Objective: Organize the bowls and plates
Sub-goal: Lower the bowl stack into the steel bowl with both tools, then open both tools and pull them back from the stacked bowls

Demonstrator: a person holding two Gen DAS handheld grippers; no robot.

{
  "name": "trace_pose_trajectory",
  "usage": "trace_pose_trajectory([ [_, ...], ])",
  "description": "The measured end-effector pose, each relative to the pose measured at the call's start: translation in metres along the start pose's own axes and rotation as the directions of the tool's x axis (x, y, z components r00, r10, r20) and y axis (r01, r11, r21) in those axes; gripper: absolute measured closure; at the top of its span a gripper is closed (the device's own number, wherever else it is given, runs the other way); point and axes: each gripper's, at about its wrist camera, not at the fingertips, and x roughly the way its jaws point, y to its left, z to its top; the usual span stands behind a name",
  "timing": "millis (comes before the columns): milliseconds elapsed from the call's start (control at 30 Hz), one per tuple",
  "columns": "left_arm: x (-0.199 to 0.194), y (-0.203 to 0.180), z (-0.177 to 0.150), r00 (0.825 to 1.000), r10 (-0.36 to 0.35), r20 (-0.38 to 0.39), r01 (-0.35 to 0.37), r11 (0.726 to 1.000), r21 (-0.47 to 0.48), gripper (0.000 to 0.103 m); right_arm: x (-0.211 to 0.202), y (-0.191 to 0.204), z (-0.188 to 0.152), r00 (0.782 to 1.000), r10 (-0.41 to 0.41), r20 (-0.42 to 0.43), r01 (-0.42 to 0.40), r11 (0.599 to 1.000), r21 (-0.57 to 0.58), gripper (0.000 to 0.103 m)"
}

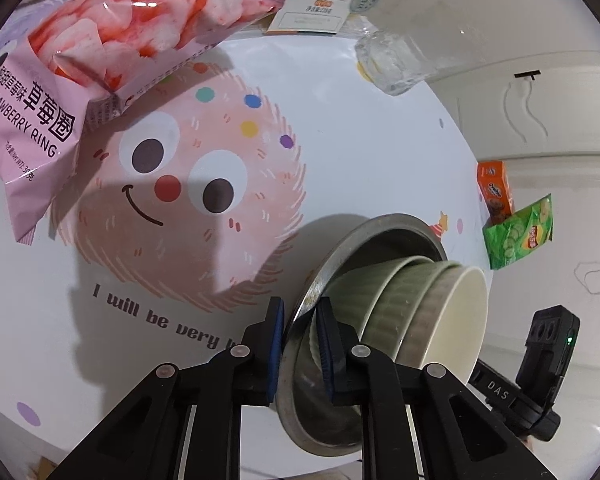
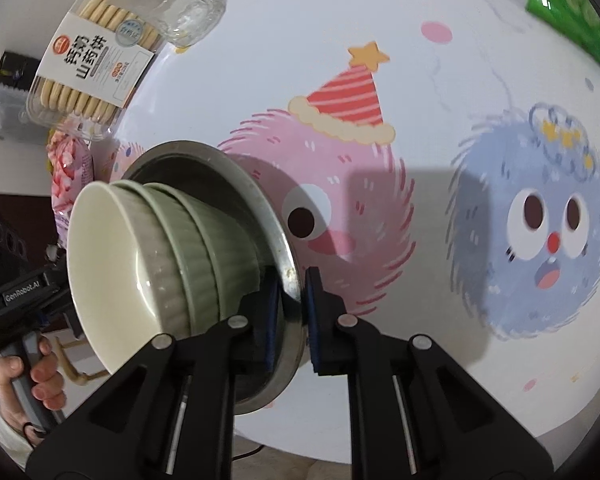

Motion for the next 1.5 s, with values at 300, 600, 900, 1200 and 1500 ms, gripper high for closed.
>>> trace_pose_trajectory([
  [300, 0.007, -0.03, -0.003, 0.999, 0.006, 0.032, -0.008, 0.997, 0.071, 0.092, -0.016, -0.01, 0.005, 0.998, -0.028, 0.059, 0.031, 0.999, -0.042, 0.088],
  [600, 0.032, -0.076, -0.006, 0.999, 0.026, 0.037, -0.032, 0.984, 0.174, 0.093, -0.038, -0.04, 0.005, 0.988, -0.071, 0.14, 0.08, 0.995, -0.058, 0.089],
  [900, 0.061, -0.116, -0.008, 0.999, 0.031, 0.034, -0.038, 0.972, 0.233, 0.093, -0.054, -0.083, 0.013, 0.975, -0.115, 0.191, 0.122, 0.992, -0.027, 0.089],
  [1200, 0.068, -0.116, -0.017, 0.998, 0.053, 0.032, -0.059, 0.977, 0.206, 0.09, -0.049, -0.1, 0.008, 0.984, -0.085, 0.157, 0.089, 0.996, -0.018, 0.089],
  [1500, 0.068, -0.116, -0.019, 0.995, 0.083, 0.055, -0.092, 0.982, 0.168, 0.08, -0.052, -0.103, 0.006, 0.985, -0.084, 0.149, 0.083, 0.996, 0.012, 0.082],
])
